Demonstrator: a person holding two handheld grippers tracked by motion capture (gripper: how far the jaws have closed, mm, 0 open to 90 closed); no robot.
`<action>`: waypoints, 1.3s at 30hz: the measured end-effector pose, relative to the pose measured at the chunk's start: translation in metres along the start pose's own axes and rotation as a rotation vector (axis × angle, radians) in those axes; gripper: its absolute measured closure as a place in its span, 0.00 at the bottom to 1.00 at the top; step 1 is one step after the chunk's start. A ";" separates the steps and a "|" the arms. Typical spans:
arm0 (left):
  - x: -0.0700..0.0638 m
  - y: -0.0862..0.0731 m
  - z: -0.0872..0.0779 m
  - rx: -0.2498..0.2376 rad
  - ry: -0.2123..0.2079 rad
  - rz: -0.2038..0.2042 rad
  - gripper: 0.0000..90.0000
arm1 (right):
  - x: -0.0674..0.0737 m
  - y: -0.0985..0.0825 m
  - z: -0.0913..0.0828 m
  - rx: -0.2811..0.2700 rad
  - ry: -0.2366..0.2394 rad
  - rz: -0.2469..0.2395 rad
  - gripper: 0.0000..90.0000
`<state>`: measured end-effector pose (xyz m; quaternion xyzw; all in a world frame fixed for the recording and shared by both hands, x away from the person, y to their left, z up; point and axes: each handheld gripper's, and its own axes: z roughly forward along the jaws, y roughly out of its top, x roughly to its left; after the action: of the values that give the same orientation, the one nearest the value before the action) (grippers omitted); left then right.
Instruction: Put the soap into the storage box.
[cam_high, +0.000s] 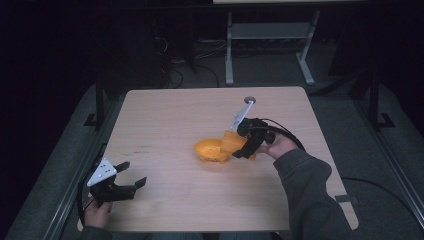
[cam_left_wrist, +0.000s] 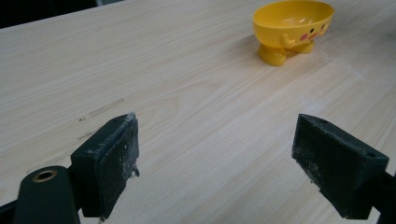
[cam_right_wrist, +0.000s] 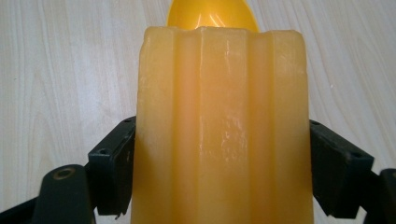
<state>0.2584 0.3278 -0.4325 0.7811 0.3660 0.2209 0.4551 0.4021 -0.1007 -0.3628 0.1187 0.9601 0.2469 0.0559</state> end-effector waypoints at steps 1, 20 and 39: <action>0.000 0.000 0.000 0.000 0.000 0.001 0.16 | 0.000 0.001 0.000 -0.006 0.000 -0.004 0.23; 0.001 -0.001 -0.002 -0.002 0.006 -0.006 0.16 | -0.012 0.031 0.007 -0.025 0.035 -0.072 0.23; 0.001 -0.001 -0.003 -0.007 0.005 -0.009 0.16 | -0.013 0.055 0.023 -0.010 0.063 -0.121 0.23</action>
<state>0.2572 0.3303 -0.4318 0.7774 0.3698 0.2223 0.4577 0.4296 -0.0469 -0.3554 0.0522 0.9656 0.2513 0.0410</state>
